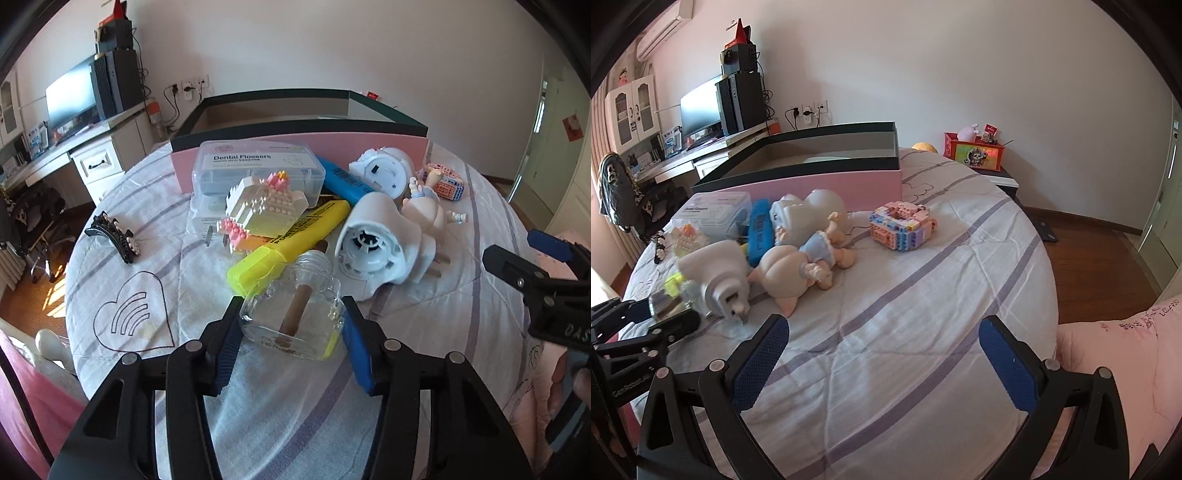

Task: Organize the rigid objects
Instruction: 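Grasp the clear plastic jar with the left gripper while the right gripper grasps the block toy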

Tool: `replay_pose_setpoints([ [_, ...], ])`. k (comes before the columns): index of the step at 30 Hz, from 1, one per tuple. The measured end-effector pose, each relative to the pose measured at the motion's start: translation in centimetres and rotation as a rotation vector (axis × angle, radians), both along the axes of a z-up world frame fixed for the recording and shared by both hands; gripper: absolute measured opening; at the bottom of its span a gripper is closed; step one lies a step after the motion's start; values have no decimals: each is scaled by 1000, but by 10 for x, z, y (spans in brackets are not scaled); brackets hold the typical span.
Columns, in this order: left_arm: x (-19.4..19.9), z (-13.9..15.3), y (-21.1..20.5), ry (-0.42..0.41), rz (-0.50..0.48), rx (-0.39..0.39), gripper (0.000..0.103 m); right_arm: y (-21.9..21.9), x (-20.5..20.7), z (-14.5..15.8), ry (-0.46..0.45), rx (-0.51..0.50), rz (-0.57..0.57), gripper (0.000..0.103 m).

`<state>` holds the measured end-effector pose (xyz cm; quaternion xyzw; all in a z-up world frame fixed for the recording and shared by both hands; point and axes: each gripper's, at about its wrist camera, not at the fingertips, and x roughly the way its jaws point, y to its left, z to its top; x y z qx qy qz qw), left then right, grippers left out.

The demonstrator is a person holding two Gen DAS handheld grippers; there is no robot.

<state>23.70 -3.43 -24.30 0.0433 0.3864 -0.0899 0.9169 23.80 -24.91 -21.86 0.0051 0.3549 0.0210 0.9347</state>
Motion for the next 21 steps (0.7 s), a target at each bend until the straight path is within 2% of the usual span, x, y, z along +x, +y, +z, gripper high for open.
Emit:
replay_pose_setpoints([
  [5, -12, 12, 10, -20, -15, 10, 52, -18, 39, -3, 36, -40, -33, 103],
  [11, -8, 32, 29, -55, 32, -15, 52, -18, 90, -6, 123, -43, 17, 103],
  [16, 3, 45, 30, -78, 41, -22, 52, -14, 123, -3, 147, -11, 72, 100],
  [17, 5, 47, 30, -83, 45, -22, 52, -13, 128, -6, 162, -1, 83, 93],
  [18, 6, 49, 30, -87, 44, -24, 52, -12, 131, -10, 179, 0, 89, 79],
  [20, 8, 52, 30, -92, 45, -21, 52, -12, 131, -11, 176, -4, 88, 66],
  [21, 10, 53, 31, -93, 46, -20, 52, -13, 129, -10, 169, 7, 95, 63],
])
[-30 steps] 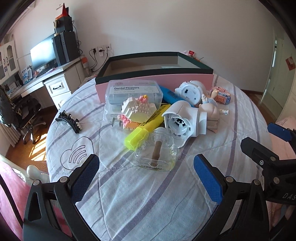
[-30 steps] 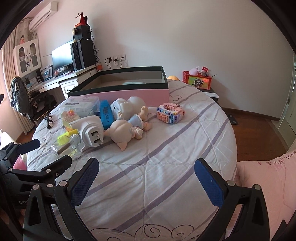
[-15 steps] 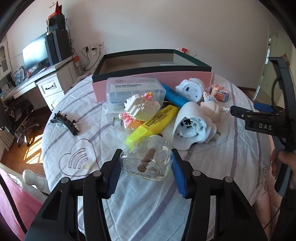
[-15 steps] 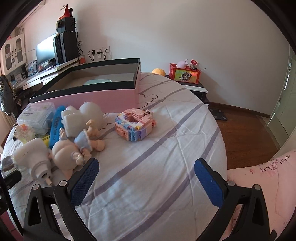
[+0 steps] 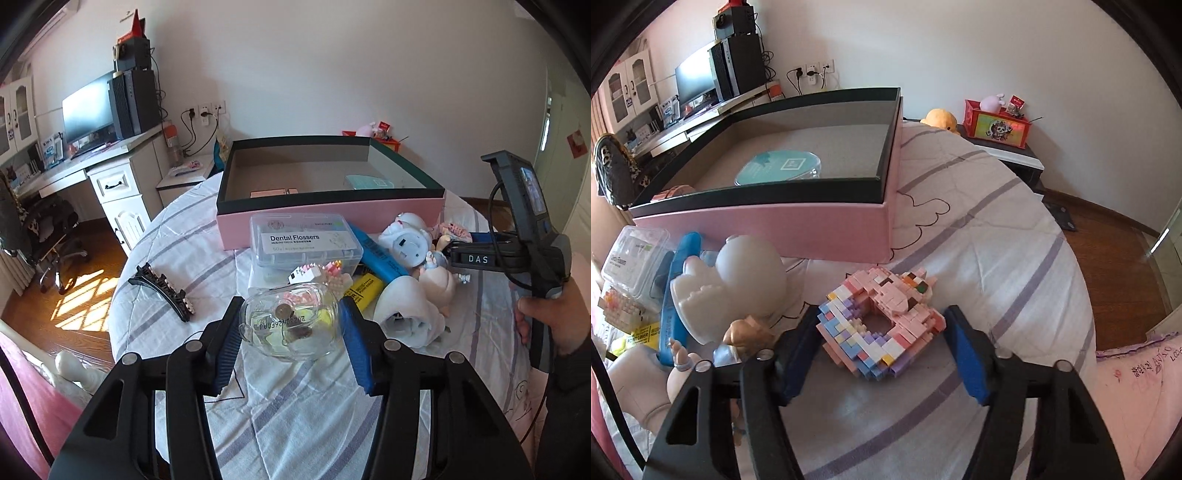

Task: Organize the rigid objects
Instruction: 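Grasp the clear plastic jar with the left gripper while the right gripper grasps the block toy, then lower the jar and block toy into the pink box and open both grippers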

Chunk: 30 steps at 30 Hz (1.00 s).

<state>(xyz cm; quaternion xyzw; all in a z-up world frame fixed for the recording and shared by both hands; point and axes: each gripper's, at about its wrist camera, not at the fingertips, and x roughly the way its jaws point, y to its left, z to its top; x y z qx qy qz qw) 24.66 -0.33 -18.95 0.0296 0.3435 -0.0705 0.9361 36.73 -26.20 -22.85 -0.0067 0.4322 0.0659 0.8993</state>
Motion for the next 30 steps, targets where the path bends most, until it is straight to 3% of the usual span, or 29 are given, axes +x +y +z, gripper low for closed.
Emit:
replay_pose_setpoints([
  [7, 1, 8, 0, -24, 2, -2, 52, -3, -37, 13, -86, 67, -5, 63],
  [15, -22, 42, -10, -141, 11, -3, 52, 39, -125, 86, -354, 152, 49, 63],
  [21, -48, 78, -15, -261, 30, -16, 52, 82, -167, 127, -487, 104, 113, 63],
  [30, -74, 105, -10, -356, 48, -17, 52, 96, -185, 147, -532, 77, 117, 63],
])
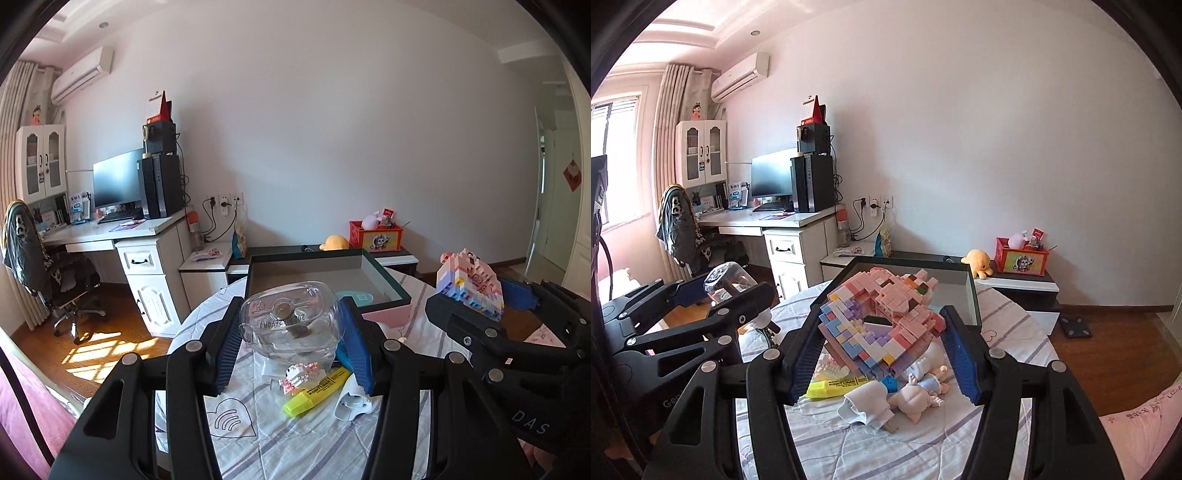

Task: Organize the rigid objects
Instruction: 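Lower the jar and block toy into the pink box and open both grippers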

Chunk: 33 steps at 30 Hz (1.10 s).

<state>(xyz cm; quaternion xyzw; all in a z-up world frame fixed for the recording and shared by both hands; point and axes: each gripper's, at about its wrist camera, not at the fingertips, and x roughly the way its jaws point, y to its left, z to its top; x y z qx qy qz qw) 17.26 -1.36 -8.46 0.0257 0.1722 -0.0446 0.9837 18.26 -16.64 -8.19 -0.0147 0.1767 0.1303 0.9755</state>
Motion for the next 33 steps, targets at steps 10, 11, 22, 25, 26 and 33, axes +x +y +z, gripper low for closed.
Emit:
replay_pose_setpoints([
  [10, 15, 11, 0, -28, 5, 20, 52, 1, 17, 8, -10, -28, 6, 63],
  [11, 19, 13, -1, -30, 2, 23, 52, 1, 22, 9, -8, -35, 6, 63],
  [22, 154, 20, -20, 76, -67, 89, 52, -7, 147, 7, 100, -70, 13, 63],
  [25, 206, 5, -24, 161, -79, 95, 52, -10, 191, -8, 163, -81, 10, 63],
  [26, 223, -2, -25, 196, -84, 95, 52, -12, 206, -15, 199, -71, 17, 63],
  [33, 315, -61, -42, 424, -95, 135, 52, -20, 280, -74, 390, -98, -16, 64],
])
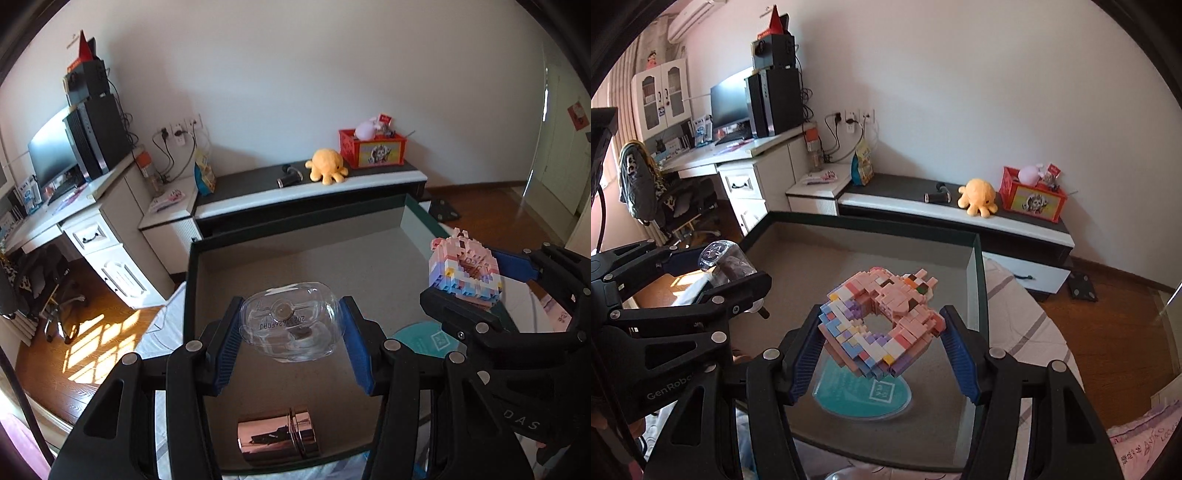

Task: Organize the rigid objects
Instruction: 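Lower the jar and block toy into the pink box and open both grippers, then withdraw both tools from the pink box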

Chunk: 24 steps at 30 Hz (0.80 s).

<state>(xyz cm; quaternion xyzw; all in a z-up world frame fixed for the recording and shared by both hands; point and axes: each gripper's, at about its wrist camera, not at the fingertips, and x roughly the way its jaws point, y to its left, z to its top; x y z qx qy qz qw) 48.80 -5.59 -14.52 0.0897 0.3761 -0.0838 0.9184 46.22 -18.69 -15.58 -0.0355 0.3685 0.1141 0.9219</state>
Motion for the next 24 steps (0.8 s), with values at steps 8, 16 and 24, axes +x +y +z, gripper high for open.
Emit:
replay_pose_setpoints([
  [8, 31, -40, -8, 126, 14, 34, 53, -13, 33, -34, 116, 5, -26, 64],
  [16, 2, -16, 7, 56, 39, -19, 78, -23, 5, -10, 48, 82, -66, 84],
  [24, -119, 51, 32, -222, 83, -62, 95, -8, -107, 57, -195, 87, -43, 86],
])
